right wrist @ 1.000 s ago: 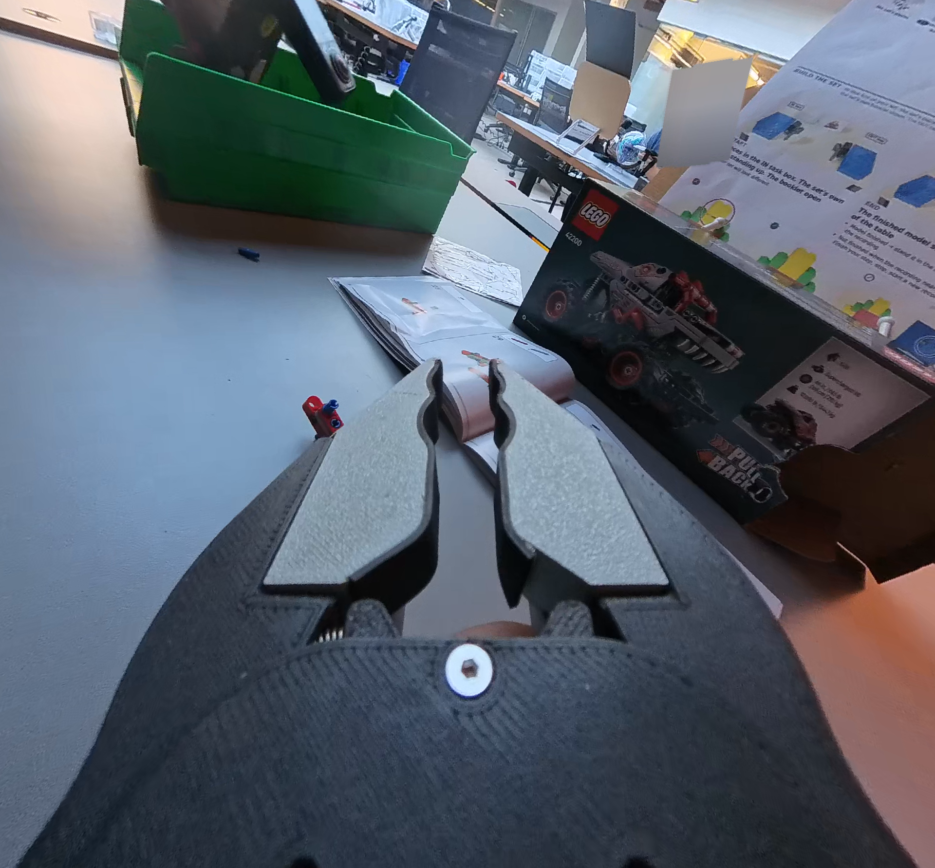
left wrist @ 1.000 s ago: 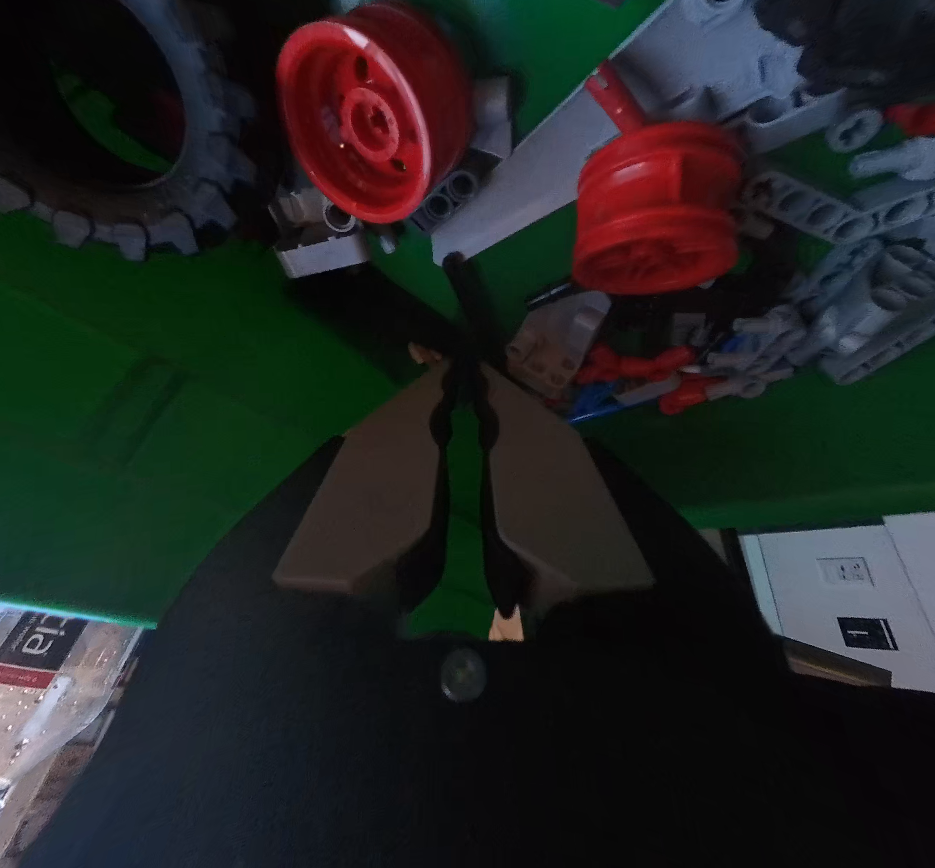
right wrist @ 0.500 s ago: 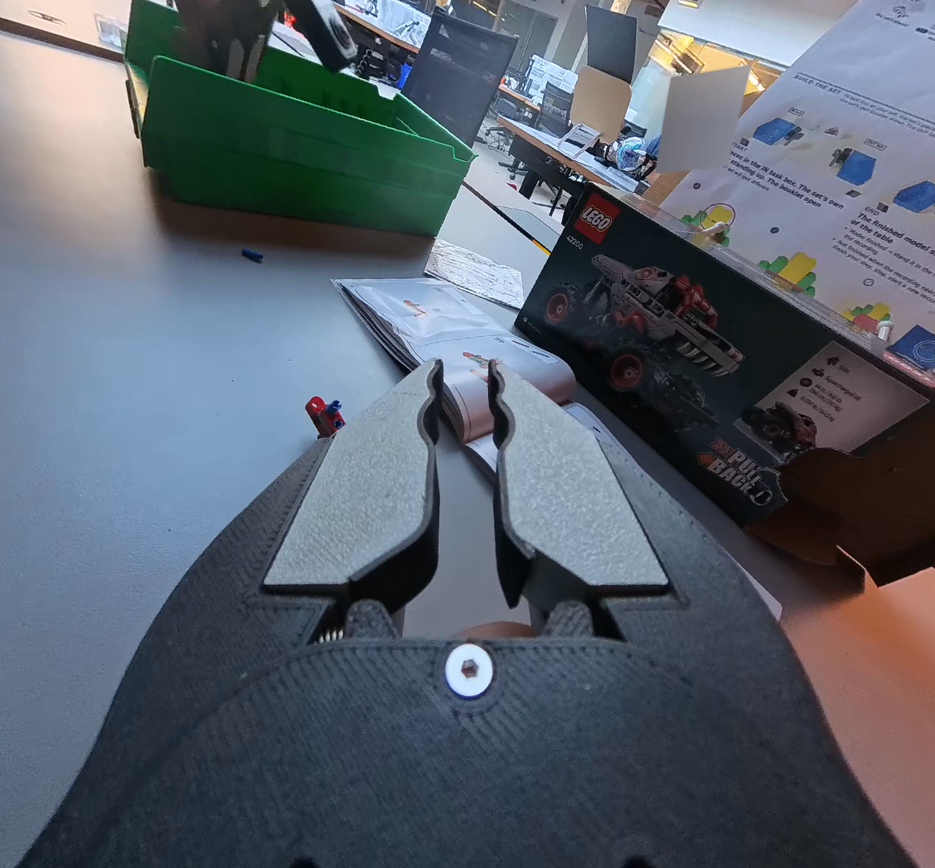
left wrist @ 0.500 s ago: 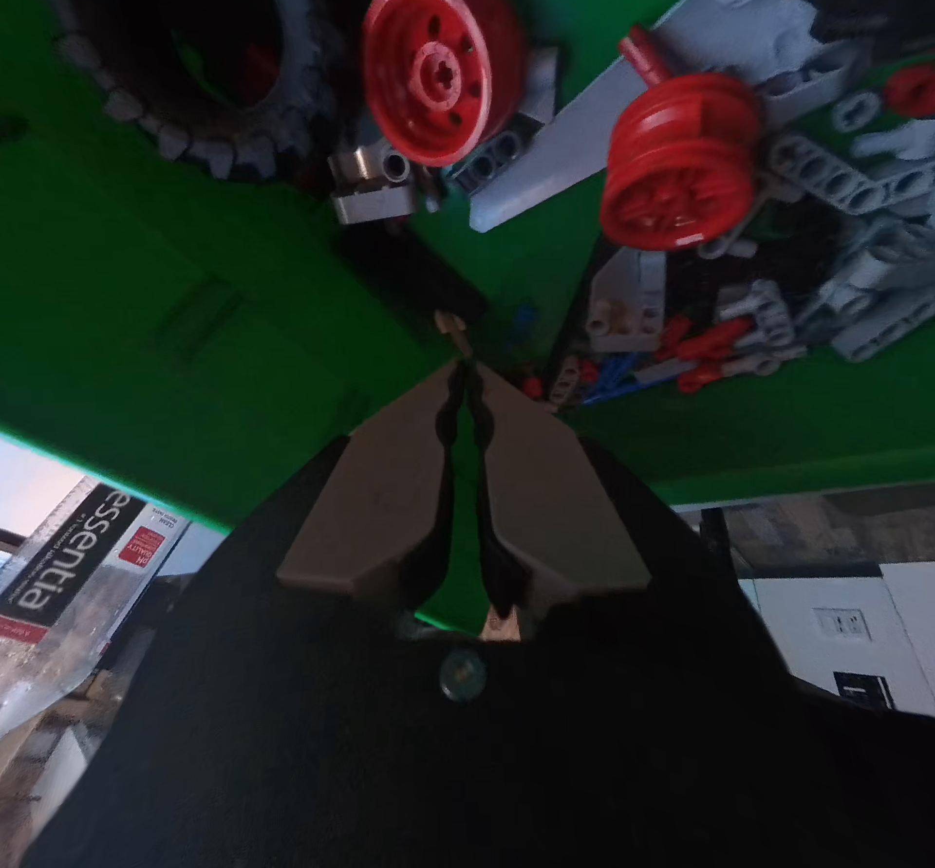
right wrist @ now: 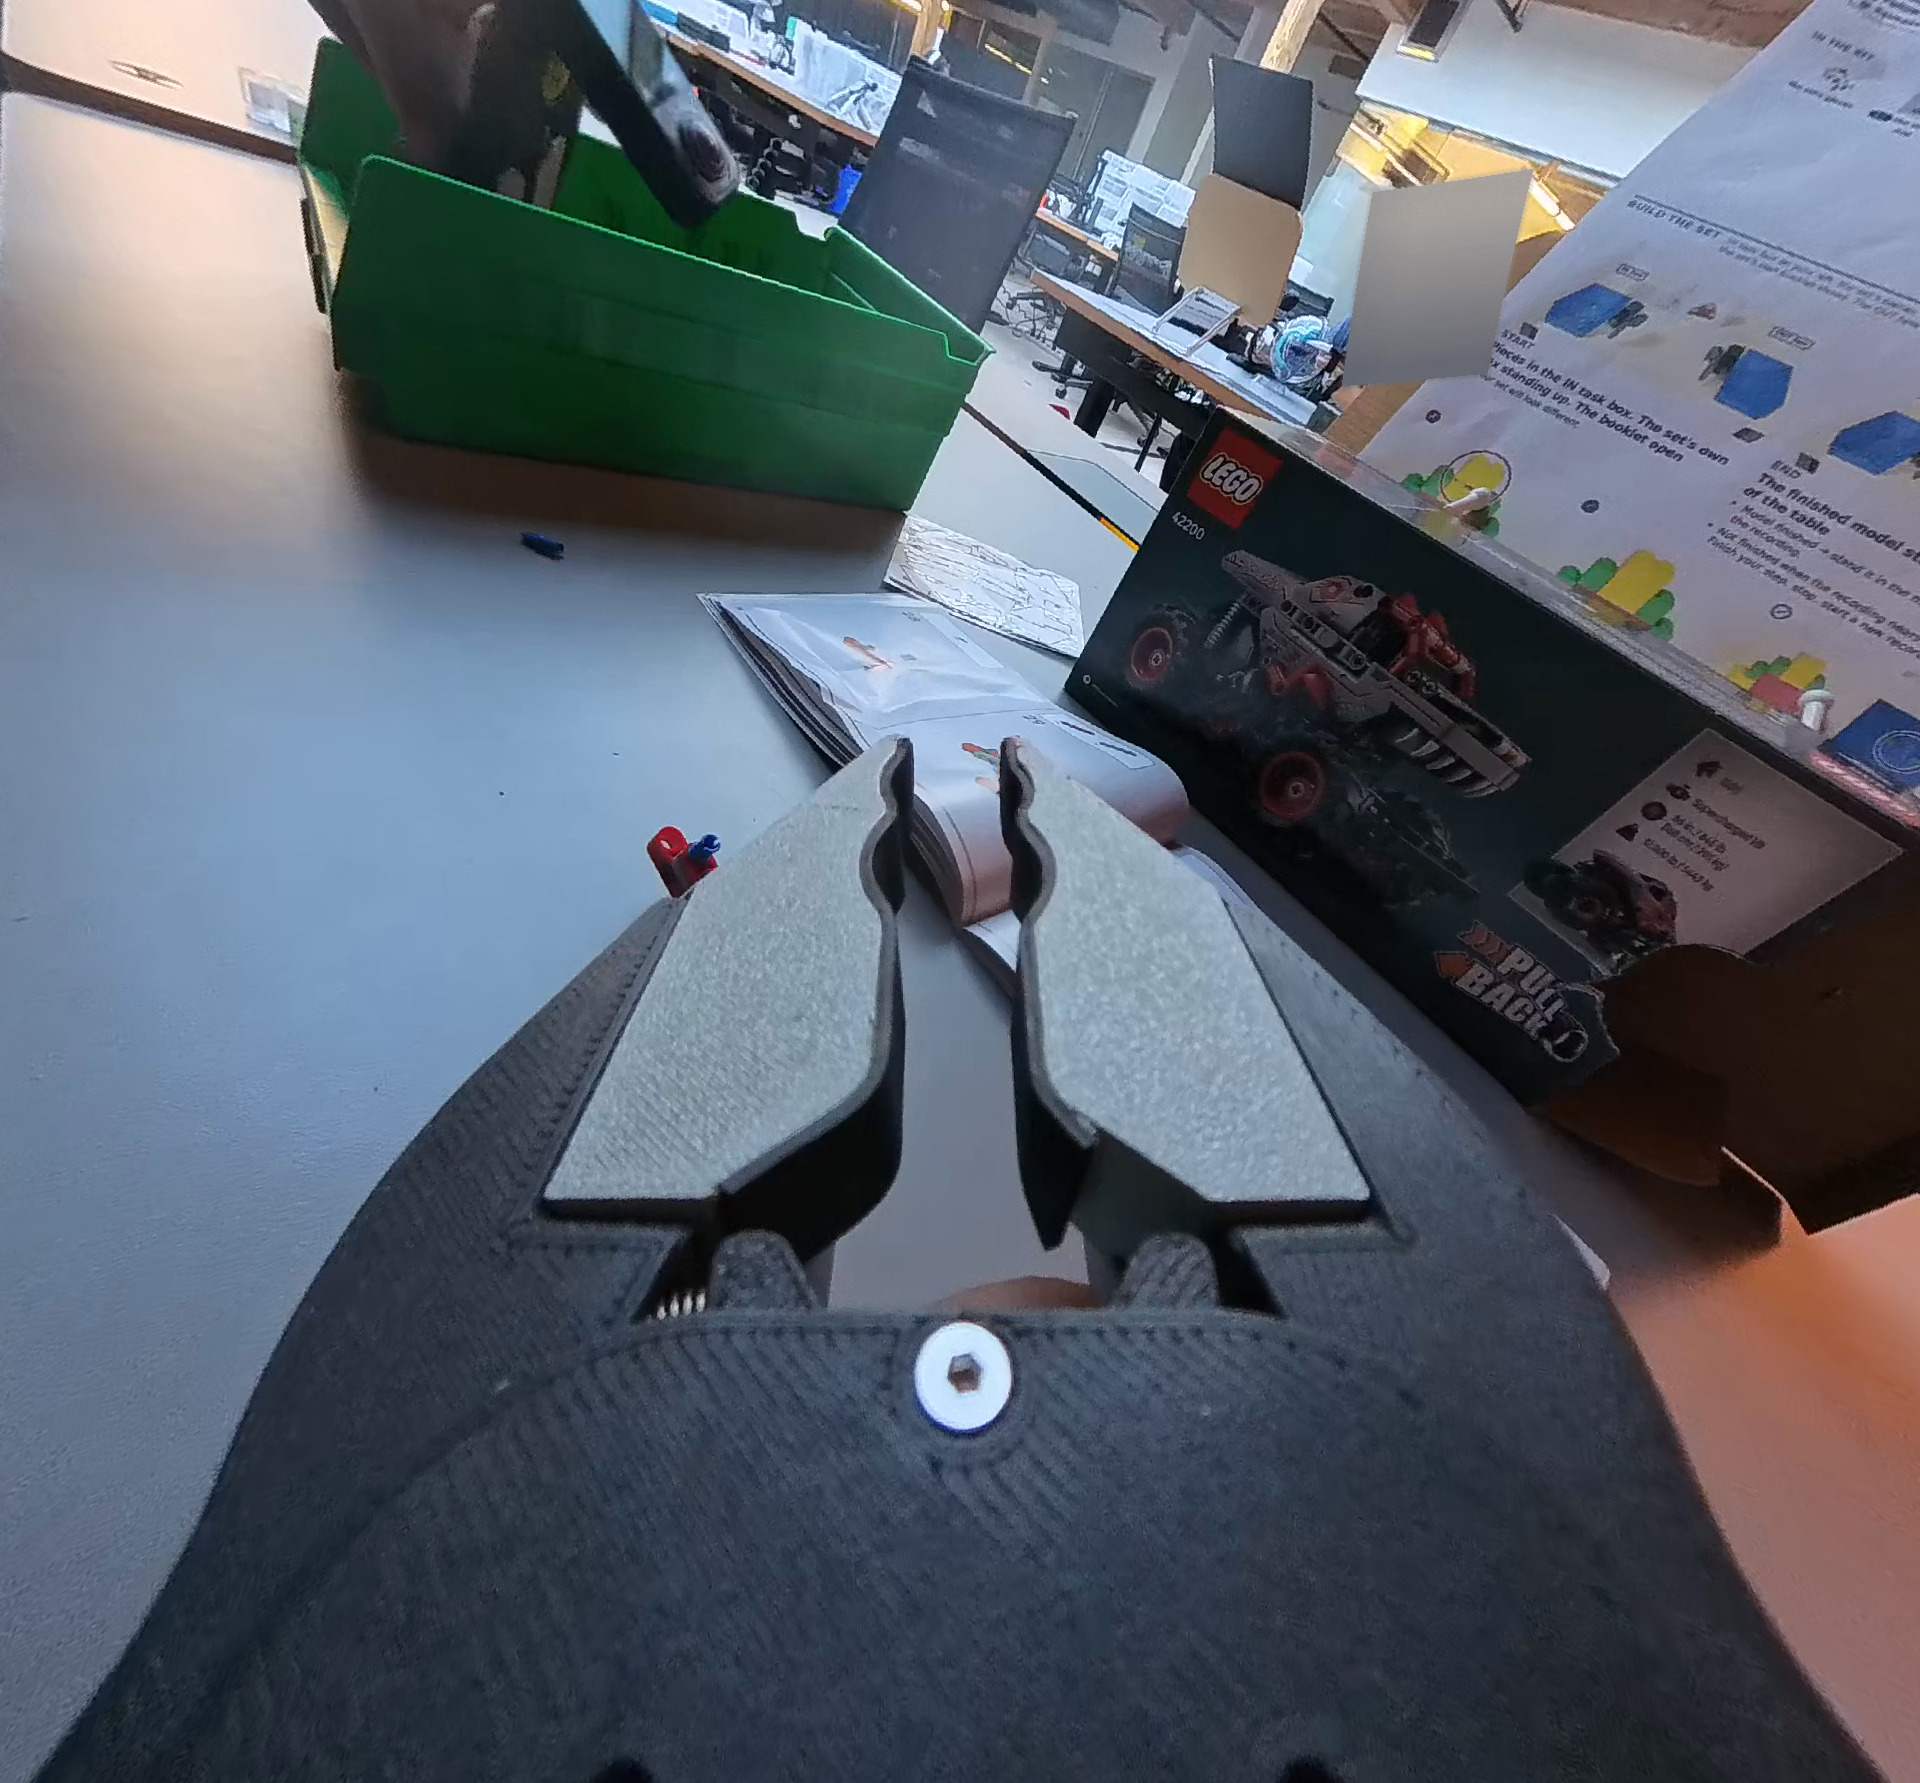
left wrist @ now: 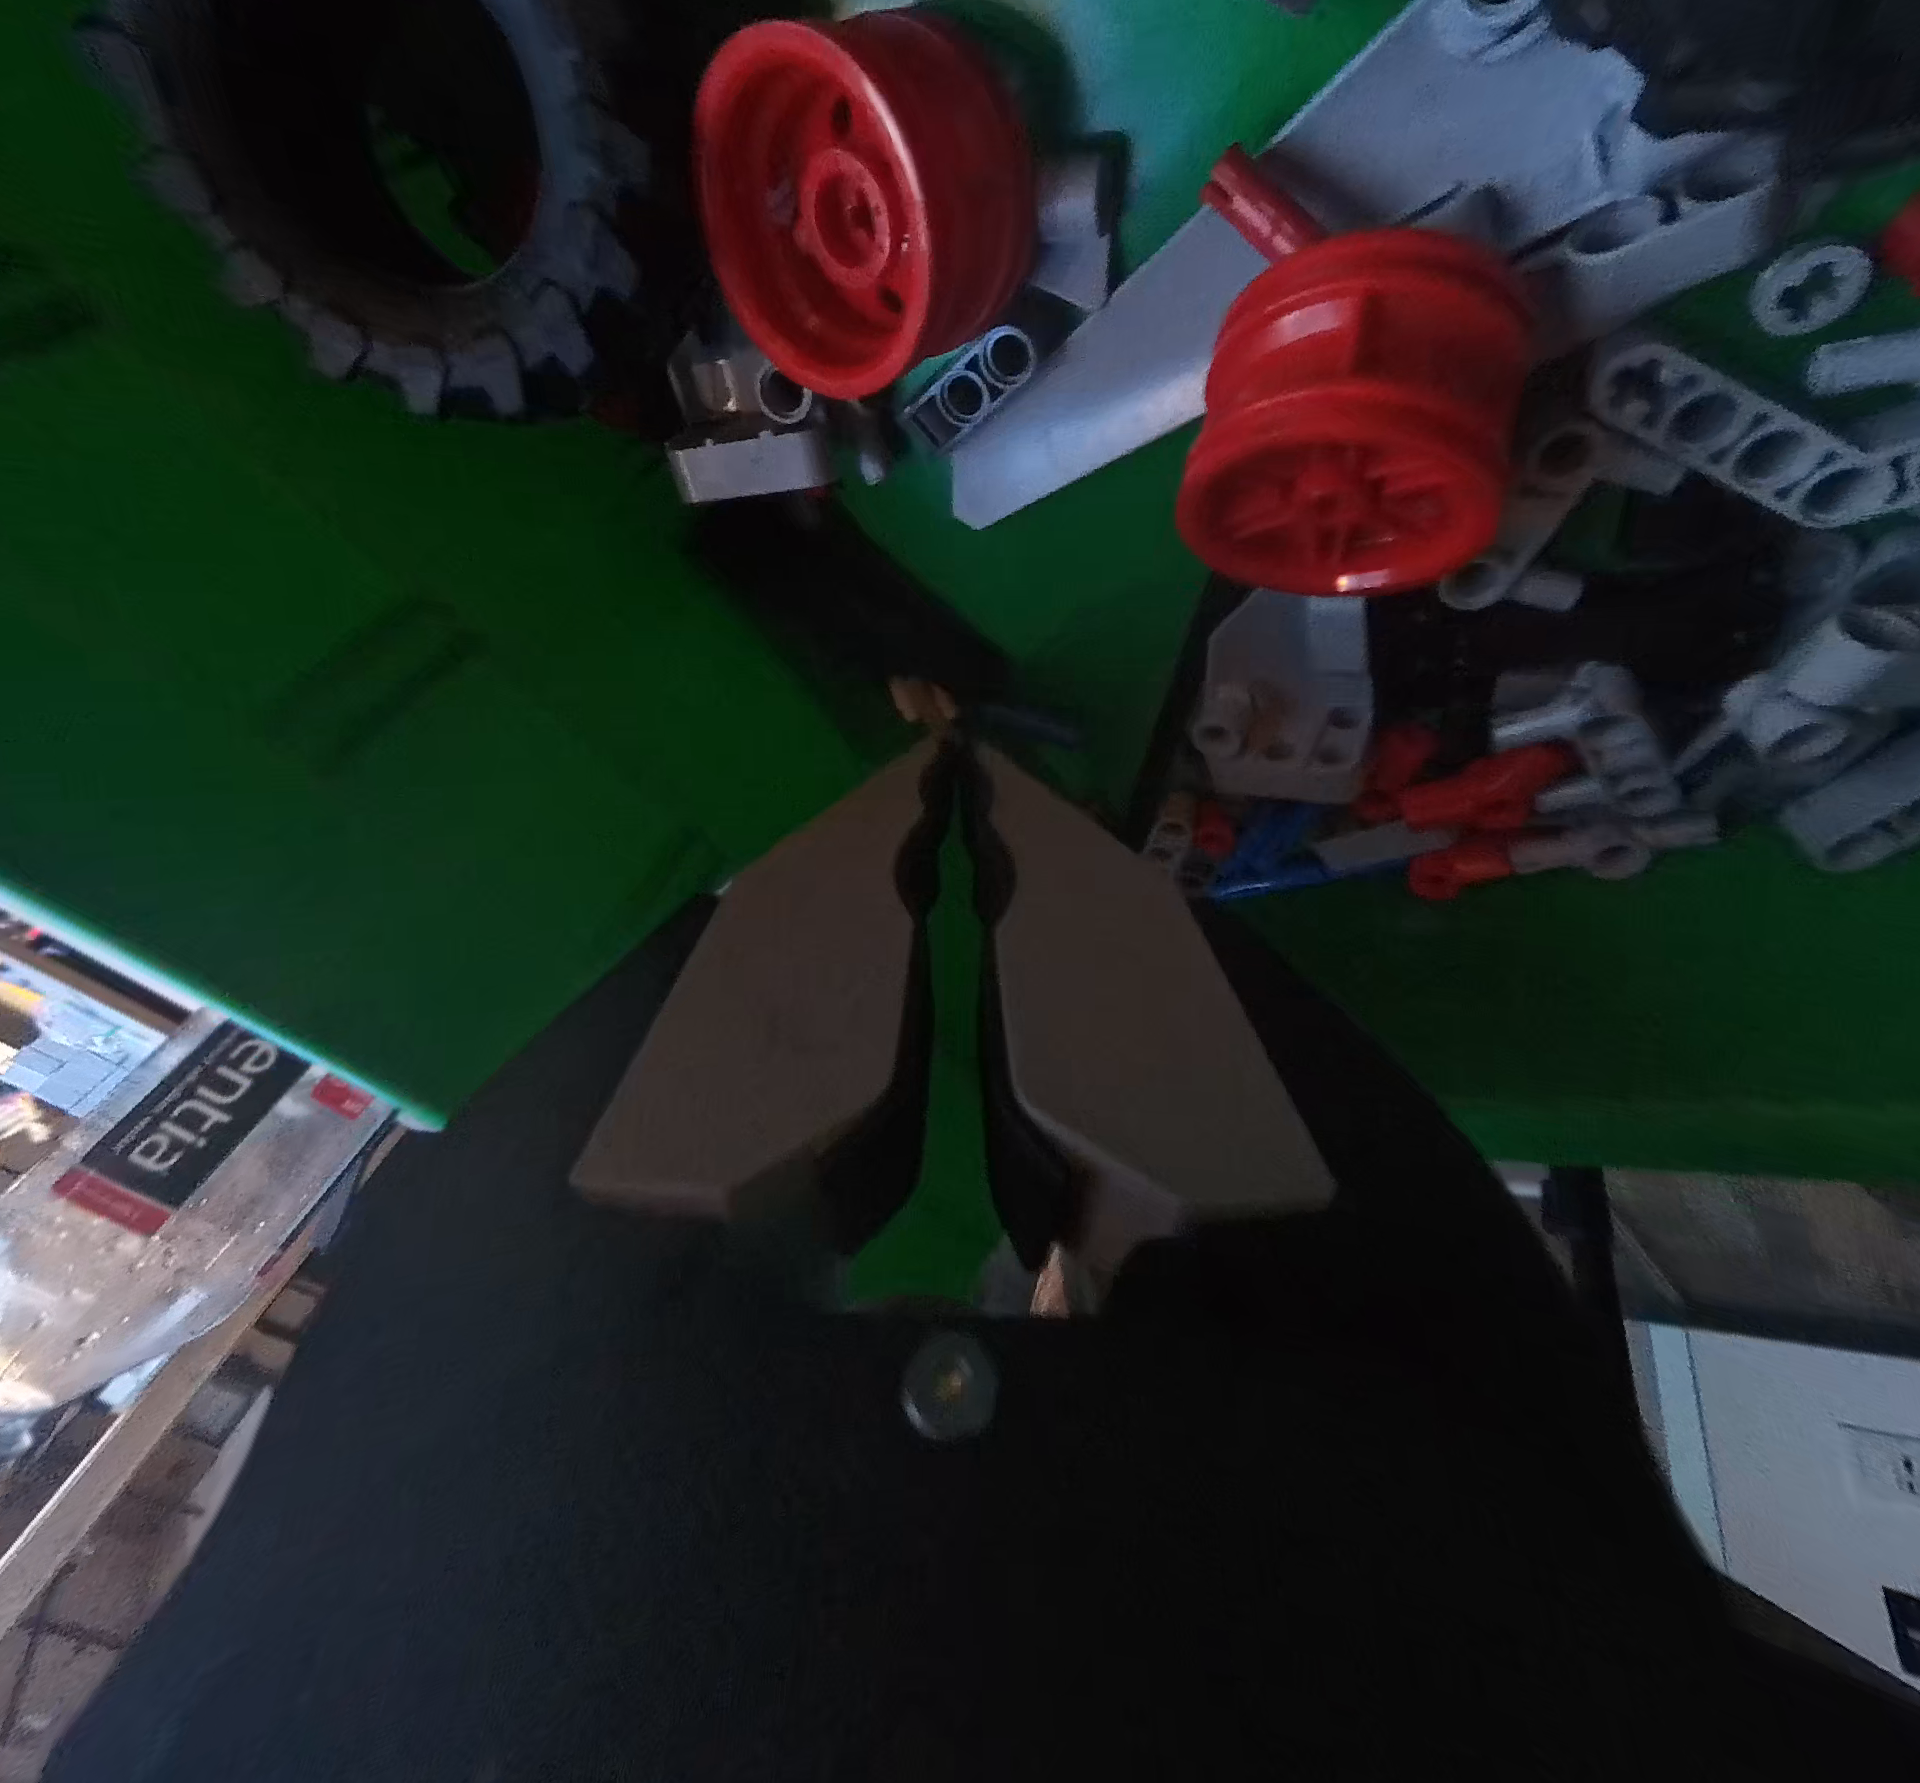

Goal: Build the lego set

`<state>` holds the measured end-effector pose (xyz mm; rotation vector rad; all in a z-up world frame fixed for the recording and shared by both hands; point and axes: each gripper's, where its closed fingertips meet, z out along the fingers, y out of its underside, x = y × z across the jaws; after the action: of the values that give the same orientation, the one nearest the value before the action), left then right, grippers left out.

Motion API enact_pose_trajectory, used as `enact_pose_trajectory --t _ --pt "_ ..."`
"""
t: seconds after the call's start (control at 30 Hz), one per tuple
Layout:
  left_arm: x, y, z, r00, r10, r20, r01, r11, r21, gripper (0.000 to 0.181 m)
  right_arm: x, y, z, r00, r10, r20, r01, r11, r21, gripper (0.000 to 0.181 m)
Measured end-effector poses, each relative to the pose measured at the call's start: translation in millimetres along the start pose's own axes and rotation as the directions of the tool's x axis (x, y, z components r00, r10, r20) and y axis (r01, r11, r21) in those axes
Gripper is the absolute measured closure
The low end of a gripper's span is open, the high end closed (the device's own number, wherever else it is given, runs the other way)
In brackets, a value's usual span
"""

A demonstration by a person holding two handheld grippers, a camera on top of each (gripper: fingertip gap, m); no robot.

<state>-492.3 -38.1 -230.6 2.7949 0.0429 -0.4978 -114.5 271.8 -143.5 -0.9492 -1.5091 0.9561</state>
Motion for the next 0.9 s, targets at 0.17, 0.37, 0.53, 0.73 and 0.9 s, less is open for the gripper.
enact_pose_trajectory --t 0.17,0.37,0.53,0.73,0.9 --pt "-9.4 -8.3 7.0 0.999 0.002 0.041 -0.003 1.000 0.026 0.181 -0.6 -1.7 -0.9 1.000 -0.006 -0.001 0.006 1.000 0.007 0.169" --pt "-1.1 1.6 7.4 1.000 0.016 -0.015 -0.016 1.000 -0.025 0.181 -1.4 -4.1 -3.4 1.000 -0.006 0.000 0.006 1.000 0.020 0.169" --pt "18.5 -9.9 -4.6 0.980 -0.019 -0.197 0.039 0.995 0.097 0.181 -2.5 -5.9 -4.7 1.000 -0.015 0.000 0.015 1.000 0.028 0.170" --pt "10.4 -6.4 -9.4 0.985 -0.043 -0.170 0.064 0.991 0.119 0.181 -3.1 -5.4 -4.4 1.000 -0.015 0.003 0.015 1.000 0.025 0.170" --pt "18.7 -3.9 -3.1 0.977 -0.025 -0.210 0.049 0.993 0.106 0.181 -2.9 -4.8 -4.0 1.000 -0.015 0.001 0.015 1.000 0.022 0.170"
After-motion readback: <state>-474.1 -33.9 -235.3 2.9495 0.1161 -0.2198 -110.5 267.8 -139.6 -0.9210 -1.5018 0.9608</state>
